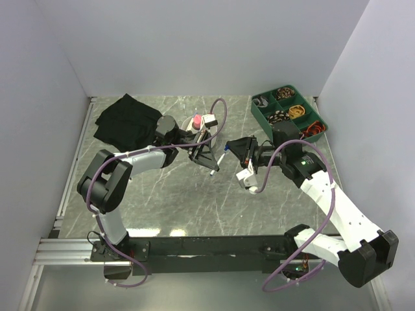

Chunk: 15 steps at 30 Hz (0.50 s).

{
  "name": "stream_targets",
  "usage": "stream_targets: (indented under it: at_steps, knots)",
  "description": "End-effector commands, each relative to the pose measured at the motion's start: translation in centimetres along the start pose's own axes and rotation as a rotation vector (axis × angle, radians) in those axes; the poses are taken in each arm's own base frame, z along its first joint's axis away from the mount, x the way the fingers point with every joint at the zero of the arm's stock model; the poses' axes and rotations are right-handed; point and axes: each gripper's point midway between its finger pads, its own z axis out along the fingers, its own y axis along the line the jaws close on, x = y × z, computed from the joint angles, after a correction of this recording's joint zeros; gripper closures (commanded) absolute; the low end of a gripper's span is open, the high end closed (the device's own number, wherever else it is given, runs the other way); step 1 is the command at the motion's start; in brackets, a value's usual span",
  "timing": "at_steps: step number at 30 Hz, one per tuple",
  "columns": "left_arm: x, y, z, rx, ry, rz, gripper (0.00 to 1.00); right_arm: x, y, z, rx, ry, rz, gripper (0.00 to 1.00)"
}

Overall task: Sort the stationery into containers
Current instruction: Close the pen cap on the pen.

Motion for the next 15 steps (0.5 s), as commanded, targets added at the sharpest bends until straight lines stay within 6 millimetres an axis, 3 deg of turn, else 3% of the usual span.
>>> stream_targets:
  at_steps: [1,15]
  knots:
    - [3.12,-0.85,-1.24,0.0,0.201,0.075,0.99,0.41,-1.73,-0.61,0.035,0.027,-0.031,1.0]
    - [3.04,-0.78,-1.47,-0.005,0.194,0.081,0.99,0.04,-1.15,-0.6,0.003,0.011,-0.036,1.0]
